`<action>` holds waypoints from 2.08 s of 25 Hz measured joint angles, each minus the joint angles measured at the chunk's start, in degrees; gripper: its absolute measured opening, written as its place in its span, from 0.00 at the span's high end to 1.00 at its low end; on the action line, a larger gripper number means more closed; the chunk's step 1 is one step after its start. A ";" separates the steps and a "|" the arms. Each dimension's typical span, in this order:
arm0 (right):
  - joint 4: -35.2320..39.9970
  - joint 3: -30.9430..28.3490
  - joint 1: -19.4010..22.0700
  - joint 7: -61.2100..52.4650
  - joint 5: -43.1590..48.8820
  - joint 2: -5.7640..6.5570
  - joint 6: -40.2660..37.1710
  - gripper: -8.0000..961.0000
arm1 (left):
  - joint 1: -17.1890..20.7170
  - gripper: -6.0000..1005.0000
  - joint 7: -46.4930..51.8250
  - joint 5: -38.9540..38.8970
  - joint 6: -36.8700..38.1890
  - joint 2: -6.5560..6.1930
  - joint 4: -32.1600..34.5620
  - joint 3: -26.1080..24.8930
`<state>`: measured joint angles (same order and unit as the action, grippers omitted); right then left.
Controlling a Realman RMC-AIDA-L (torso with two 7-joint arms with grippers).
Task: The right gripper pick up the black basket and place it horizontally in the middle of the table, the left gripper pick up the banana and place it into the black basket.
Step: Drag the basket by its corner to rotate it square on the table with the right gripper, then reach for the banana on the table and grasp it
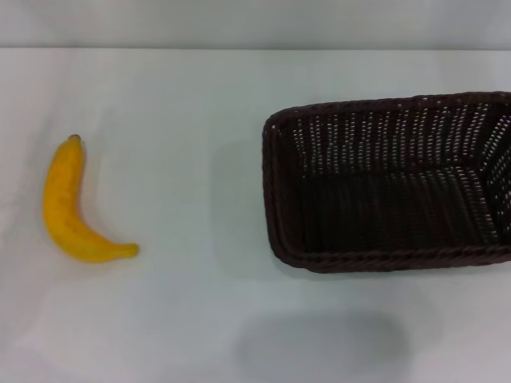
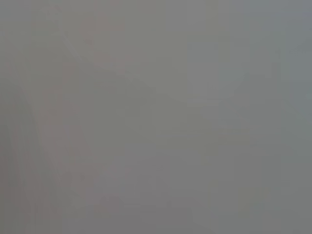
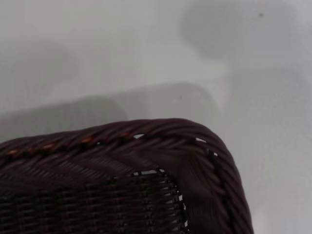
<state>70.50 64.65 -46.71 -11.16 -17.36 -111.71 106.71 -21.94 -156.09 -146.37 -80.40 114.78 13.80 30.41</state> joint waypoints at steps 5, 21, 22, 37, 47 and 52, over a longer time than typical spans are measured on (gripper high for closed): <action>-1.96 -0.10 -0.01 3.81 -0.67 0.98 -1.13 0.77 | -0.38 0.17 0.00 -0.05 0.70 -0.01 0.00 0.00; -3.28 0.08 0.45 5.53 -9.50 4.59 -2.89 0.66 | -0.60 0.18 -0.09 -0.43 0.75 0.25 -0.01 0.00; -2.19 0.23 0.50 5.33 -9.78 4.73 -2.67 0.64 | -0.51 0.18 -0.09 -0.57 0.63 0.26 0.00 0.00; 20.00 -10.29 12.60 23.42 -12.32 -2.02 -13.67 0.60 | -1.29 0.18 4.89 3.33 7.21 0.94 2.34 0.71; 8.40 -17.96 31.22 64.51 -51.14 -3.14 -37.11 0.59 | 6.07 0.19 35.08 21.04 12.54 2.85 21.28 0.81; -13.30 -28.69 31.72 93.09 -71.69 -2.95 -32.60 0.59 | 7.42 0.19 53.47 34.41 15.72 1.99 29.53 0.63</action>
<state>57.19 35.96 -14.99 81.93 -89.05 -114.66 74.11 -14.52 -102.62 -111.96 -64.68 116.77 43.33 31.04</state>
